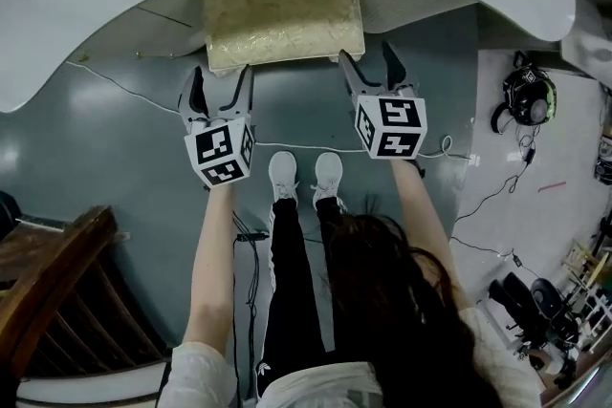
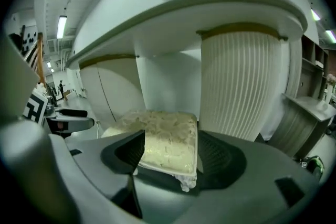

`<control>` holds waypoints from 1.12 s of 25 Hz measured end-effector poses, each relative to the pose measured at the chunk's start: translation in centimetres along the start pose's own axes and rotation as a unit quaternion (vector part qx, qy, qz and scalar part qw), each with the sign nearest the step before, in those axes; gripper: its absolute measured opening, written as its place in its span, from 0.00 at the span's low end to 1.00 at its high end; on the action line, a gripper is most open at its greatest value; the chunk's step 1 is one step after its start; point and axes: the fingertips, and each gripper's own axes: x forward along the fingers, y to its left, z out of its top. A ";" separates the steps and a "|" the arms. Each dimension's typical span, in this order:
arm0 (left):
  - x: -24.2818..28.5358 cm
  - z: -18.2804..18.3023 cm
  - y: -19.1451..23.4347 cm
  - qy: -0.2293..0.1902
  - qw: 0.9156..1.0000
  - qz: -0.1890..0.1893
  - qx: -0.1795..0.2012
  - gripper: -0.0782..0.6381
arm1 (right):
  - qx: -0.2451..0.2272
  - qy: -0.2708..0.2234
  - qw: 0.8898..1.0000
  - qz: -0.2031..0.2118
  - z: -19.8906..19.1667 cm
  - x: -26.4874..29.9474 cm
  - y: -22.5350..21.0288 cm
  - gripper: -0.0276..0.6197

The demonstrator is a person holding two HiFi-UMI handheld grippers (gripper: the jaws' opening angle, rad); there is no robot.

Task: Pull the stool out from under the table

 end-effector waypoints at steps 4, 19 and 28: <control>3.1 -6.4 2.1 0.027 1.000 0.008 0.002 0.60 | -0.012 0.028 0.999 -0.010 -6.1 4.1 -1.0 0.52; 9.9 -19.4 6.7 0.118 0.992 0.002 0.049 0.62 | -0.031 0.137 0.989 -0.035 -20.6 11.6 -5.6 0.54; 13.2 -22.2 7.0 0.161 0.983 -0.011 0.087 0.61 | -0.029 0.168 0.985 -0.025 -23.3 14.8 -5.8 0.54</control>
